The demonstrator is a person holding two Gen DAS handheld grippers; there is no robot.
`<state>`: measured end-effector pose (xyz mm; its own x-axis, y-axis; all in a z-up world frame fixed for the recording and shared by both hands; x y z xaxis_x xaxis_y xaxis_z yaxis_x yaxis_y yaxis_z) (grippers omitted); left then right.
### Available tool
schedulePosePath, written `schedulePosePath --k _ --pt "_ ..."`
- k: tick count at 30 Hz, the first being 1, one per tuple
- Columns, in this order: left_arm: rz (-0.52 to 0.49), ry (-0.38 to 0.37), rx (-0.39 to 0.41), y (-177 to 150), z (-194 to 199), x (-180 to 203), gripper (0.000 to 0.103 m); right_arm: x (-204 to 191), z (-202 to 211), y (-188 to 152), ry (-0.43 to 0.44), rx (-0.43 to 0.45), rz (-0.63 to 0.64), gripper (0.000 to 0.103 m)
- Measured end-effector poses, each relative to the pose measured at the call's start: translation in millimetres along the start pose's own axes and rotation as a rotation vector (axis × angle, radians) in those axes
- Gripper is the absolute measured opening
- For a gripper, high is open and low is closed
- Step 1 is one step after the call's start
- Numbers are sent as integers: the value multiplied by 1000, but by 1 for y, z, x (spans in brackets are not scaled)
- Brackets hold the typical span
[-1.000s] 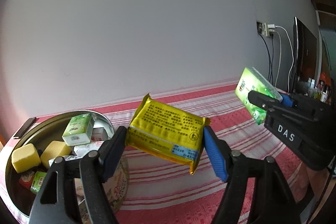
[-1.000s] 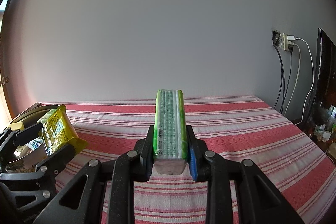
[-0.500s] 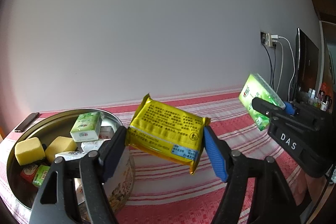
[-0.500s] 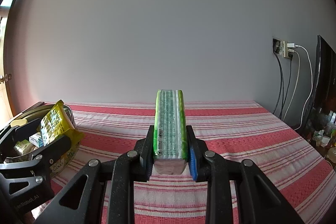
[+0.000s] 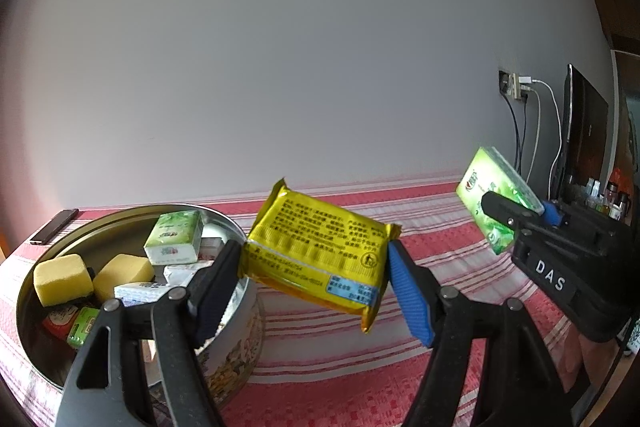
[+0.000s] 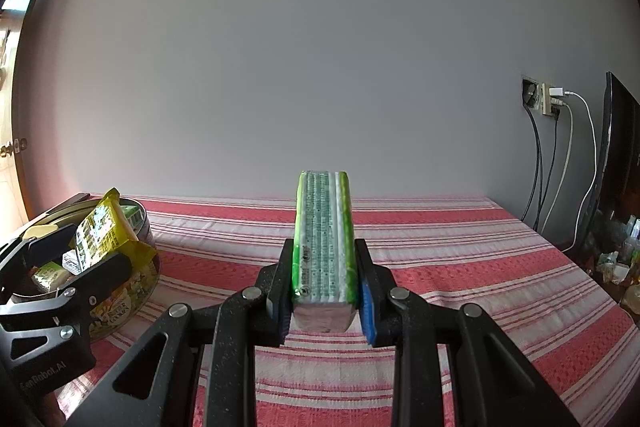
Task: Organize objects
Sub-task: 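Lift and carry the yellow packet and green-and-white box over the silver tin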
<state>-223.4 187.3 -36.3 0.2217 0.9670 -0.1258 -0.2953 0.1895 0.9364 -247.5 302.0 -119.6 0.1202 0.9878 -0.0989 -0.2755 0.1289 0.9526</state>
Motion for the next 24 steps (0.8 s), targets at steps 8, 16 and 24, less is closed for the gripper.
schedulePosePath --k 8,16,24 --pt "14 -3 10 -2 5 -5 73 -8 6 -1 21 6 13 29" --pt "28 5 20 -4 12 -10 73 -17 7 -3 40 4 23 29" --pt "38 19 31 -5 18 -16 73 -27 7 -6 67 3 38 29"
Point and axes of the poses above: each gripper's, at about its wrist camera, not at the fingertips, and z roughly against the way its jaws point, x to its right, y to its top, the point moved 8 cm from there along -z, roughly the way its jaws point, and after that the axes turned 7 degrees about -z, right-handed, at the moved point
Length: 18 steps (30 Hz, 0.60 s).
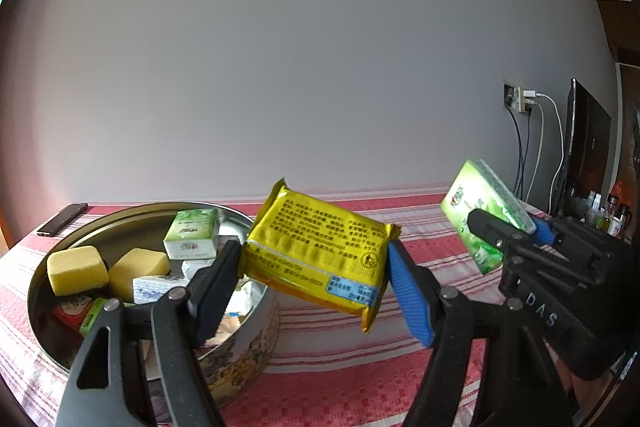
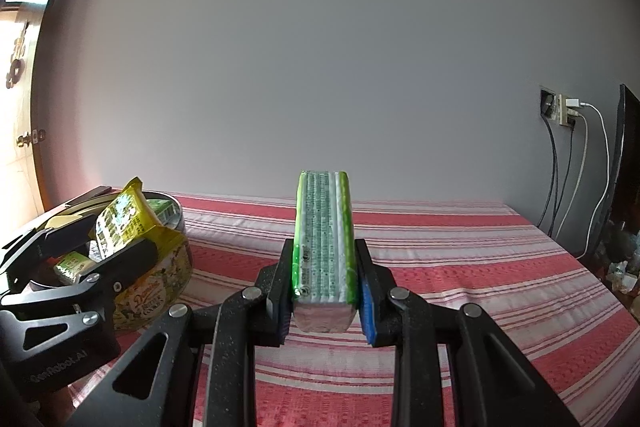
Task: Organize objects
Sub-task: 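Lift and carry the yellow packet and green-and-white box over the silver tin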
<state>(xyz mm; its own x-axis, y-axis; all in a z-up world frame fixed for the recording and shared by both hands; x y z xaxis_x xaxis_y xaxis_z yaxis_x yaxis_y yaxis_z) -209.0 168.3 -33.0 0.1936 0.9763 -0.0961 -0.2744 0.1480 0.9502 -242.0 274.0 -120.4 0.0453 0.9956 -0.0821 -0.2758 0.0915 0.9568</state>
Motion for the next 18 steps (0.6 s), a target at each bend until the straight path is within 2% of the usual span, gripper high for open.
schedulePosePath --k 10,18 --pt "43 23 10 -5 13 -22 73 -15 -8 -3 36 -13 43 29" --pt "70 80 30 -2 30 -55 73 -32 -14 -5 87 -20 74 29"
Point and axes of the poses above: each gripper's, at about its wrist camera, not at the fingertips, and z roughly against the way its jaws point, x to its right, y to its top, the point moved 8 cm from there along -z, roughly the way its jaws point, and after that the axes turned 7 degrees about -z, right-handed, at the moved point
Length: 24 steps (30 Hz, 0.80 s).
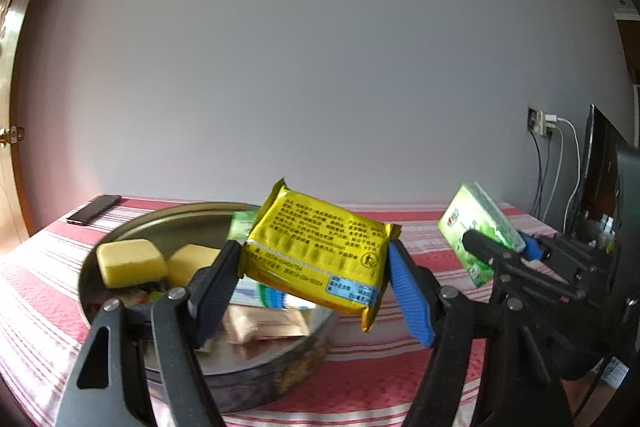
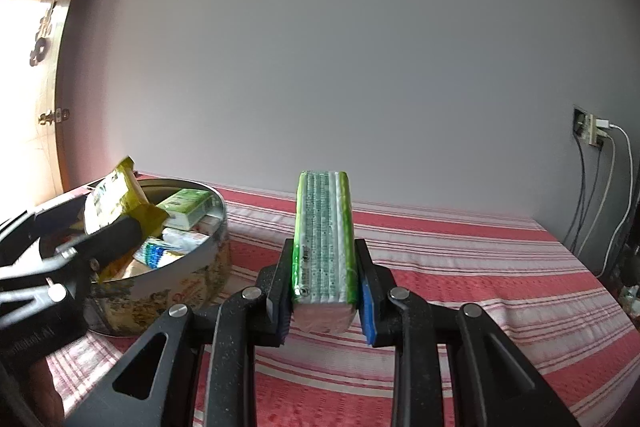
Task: Organize objects
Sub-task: 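Lift and carry the yellow packet and green-and-white box over the silver tin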
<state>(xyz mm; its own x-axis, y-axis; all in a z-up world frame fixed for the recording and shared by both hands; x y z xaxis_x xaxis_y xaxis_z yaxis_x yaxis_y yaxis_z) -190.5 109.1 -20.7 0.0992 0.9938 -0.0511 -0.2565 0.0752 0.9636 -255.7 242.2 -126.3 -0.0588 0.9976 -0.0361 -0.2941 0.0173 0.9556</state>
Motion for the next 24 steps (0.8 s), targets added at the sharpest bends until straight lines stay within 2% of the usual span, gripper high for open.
schedulePosePath --k 13,24 --pt "25 94 -7 5 8 -43 73 -46 -8 16 85 0 31 29" --pt "42 158 -64 0 4 -72 73 -85 -8 38 135 14 92 29"
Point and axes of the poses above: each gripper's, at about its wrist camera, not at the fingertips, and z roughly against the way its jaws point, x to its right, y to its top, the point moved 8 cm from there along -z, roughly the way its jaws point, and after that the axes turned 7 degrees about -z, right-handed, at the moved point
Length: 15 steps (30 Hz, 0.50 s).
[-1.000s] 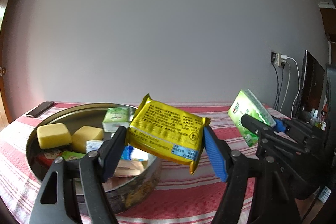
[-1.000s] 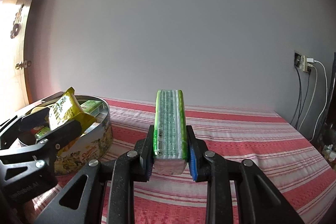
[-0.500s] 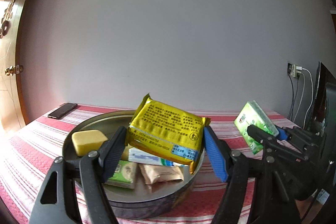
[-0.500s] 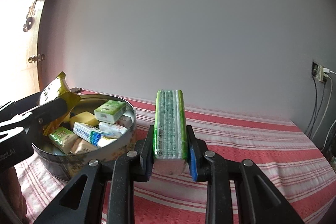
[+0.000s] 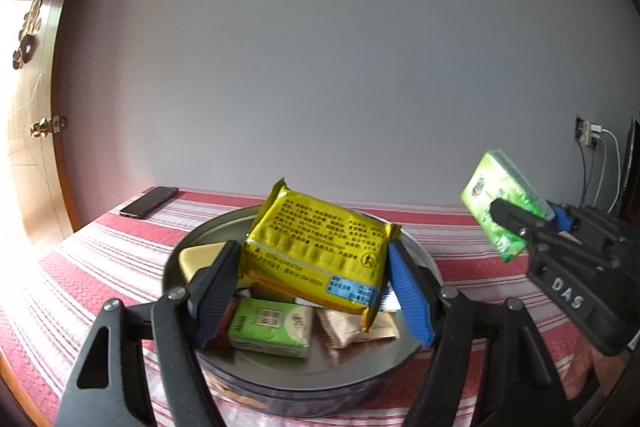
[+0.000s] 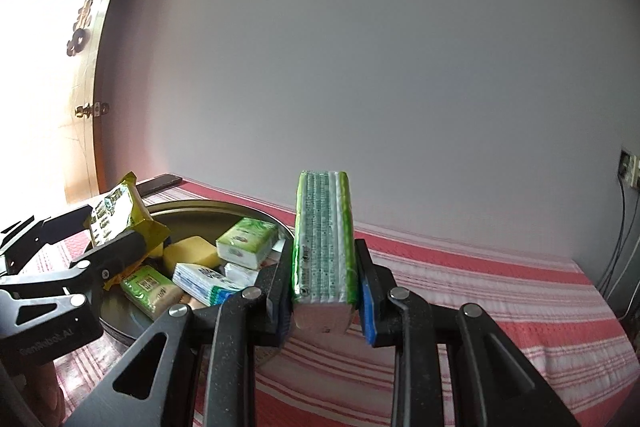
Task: Organize objects
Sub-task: 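Lift and carry the yellow packet and green-and-white box over the silver tin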
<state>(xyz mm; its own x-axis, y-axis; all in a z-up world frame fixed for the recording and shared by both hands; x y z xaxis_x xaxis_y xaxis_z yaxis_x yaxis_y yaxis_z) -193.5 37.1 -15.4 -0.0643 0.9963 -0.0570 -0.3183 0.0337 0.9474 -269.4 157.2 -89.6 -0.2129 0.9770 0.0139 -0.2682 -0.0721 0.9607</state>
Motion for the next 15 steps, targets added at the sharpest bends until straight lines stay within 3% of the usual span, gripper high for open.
schedulePosePath --k 15 --pt "14 74 -99 -9 -21 -48 73 -31 -26 10 55 -35 24 29"
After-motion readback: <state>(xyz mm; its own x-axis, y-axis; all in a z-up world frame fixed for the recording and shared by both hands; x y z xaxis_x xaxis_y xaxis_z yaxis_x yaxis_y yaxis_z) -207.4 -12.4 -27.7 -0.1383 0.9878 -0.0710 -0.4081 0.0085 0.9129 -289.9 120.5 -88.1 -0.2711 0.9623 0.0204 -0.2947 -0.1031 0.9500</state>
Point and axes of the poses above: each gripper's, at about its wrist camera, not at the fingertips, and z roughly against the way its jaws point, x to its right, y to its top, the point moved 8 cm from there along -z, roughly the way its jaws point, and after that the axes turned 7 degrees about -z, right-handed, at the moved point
